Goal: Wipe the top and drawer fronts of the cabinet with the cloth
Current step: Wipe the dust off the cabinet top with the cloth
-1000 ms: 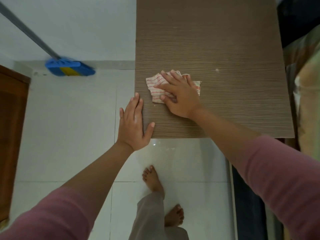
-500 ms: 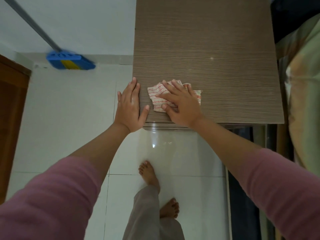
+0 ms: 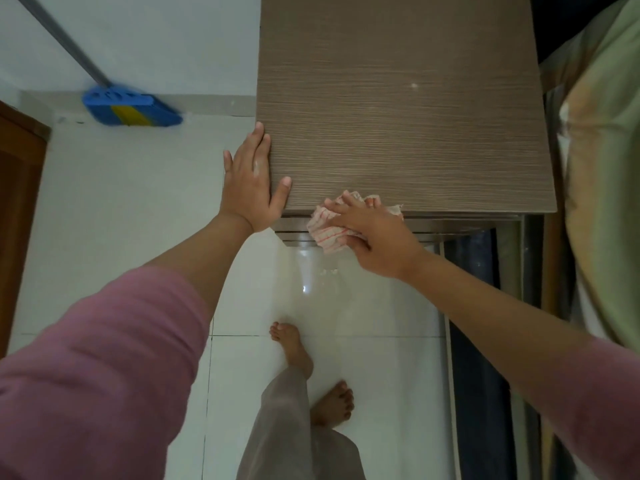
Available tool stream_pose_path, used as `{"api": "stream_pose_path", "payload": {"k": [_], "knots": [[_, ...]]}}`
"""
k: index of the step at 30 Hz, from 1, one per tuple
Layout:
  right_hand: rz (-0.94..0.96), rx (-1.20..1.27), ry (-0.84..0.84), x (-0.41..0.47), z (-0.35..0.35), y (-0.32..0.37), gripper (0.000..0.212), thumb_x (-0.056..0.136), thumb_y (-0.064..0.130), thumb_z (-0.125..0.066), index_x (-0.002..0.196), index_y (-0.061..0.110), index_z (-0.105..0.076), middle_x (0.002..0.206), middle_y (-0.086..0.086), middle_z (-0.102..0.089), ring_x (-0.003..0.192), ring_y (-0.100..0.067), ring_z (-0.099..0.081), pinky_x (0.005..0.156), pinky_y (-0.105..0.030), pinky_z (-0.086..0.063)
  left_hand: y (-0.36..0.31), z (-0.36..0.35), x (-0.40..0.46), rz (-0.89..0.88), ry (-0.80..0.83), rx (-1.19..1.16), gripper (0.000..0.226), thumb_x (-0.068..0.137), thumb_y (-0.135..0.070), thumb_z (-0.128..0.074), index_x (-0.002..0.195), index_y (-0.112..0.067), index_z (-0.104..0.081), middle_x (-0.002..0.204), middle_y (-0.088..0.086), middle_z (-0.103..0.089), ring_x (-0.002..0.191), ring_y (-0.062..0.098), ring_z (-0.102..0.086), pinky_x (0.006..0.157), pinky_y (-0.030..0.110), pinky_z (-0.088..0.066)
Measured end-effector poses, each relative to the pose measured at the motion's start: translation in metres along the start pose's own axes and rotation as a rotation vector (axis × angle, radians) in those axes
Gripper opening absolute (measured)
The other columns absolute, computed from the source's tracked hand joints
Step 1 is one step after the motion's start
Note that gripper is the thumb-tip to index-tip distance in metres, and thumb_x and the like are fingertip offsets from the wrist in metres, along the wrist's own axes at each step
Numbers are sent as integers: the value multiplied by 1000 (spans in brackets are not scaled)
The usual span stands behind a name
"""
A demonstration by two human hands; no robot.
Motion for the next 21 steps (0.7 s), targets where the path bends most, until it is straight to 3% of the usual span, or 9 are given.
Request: {"api": "stream_pose_path", "payload": {"k": [1,3,5,9,12,15,17,19,21], "knots": [[-18,15,21,-5,7,3,41,88,3,-54,128,14,-56,139,-4,-50,132,-18,-41,112,-33,-22,0,0,0,1,-2,1,71,88,-45,-38,140,1,-26,153,17,-19,138,31,-23,108,62,-9],[-53,16,-9,-14,23,7,37,88,2,-54,123,12,-60,117,-5,-66,93,-10,-62,86,-7,-40,0,0,0,1,-9,4,71,88,-46,-37,140,1,-27,153,17,-19,138,31,-23,108,61,-9],[-85,78,-142,-21,40,7,33,88,2,-54,119,11,-61,94,0,-68,70,-6,-60,65,-7,-44,0,0,0,2,-12,3,72,88,-47,-37,140,1,-27,153,17,-19,138,31,-23,108,61,-9],[-251,146,-466,-20,57,-22,27,93,16,-52,119,14,-59,96,0,-69,82,-15,-67,71,-30,-56,0,0,0,-1,-8,-1,72,87,-46,-37,140,1,-27,153,17,-19,139,30,-23,109,61,-9],[-356,126,-570,-13,49,-37,31,94,19,-52,123,11,-58,108,-5,-67,96,-20,-63,83,-35,-52,0,0,0,-1,-3,-2,72,87,-46,-37,140,2,-28,152,17,-19,138,31,-23,108,61,-10],[-344,72,-540,-2,23,-28,33,93,15,-53,125,10,-56,126,-10,-60,118,-29,-54,96,-27,-40,1,0,1,-1,3,-8,71,88,-46,-38,140,1,-28,152,18,-20,138,31,-23,109,61,-11],[-310,109,-496,6,3,-12,36,92,12,-53,128,11,-54,134,-9,-55,129,-27,-45,107,-41,-36,0,1,1,4,7,-11,71,88,-45,-38,140,1,-28,152,18,-20,138,31,-23,108,60,-11],[-245,139,-443,12,-12,4,37,89,9,-53,126,11,-56,134,-7,-56,130,-25,-45,107,-51,-35,0,1,1,8,16,-18,71,88,-45,-39,140,2,-28,152,18,-19,139,31,-22,108,60,-11],[-185,196,-380,15,-19,19,35,86,10,-55,121,9,-60,126,-9,-61,121,-25,-54,104,-42,-40,-1,2,2,13,28,-16,71,88,-44,-39,140,2,-27,153,18,-18,139,31,-21,108,60,-11]]}}
Point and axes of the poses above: each hand's wrist, its own x-axis towards the middle knuckle, its own z-axis out of the back of the hand, y = z × x, the point moved 2 cm from there along x, towards the middle knuckle
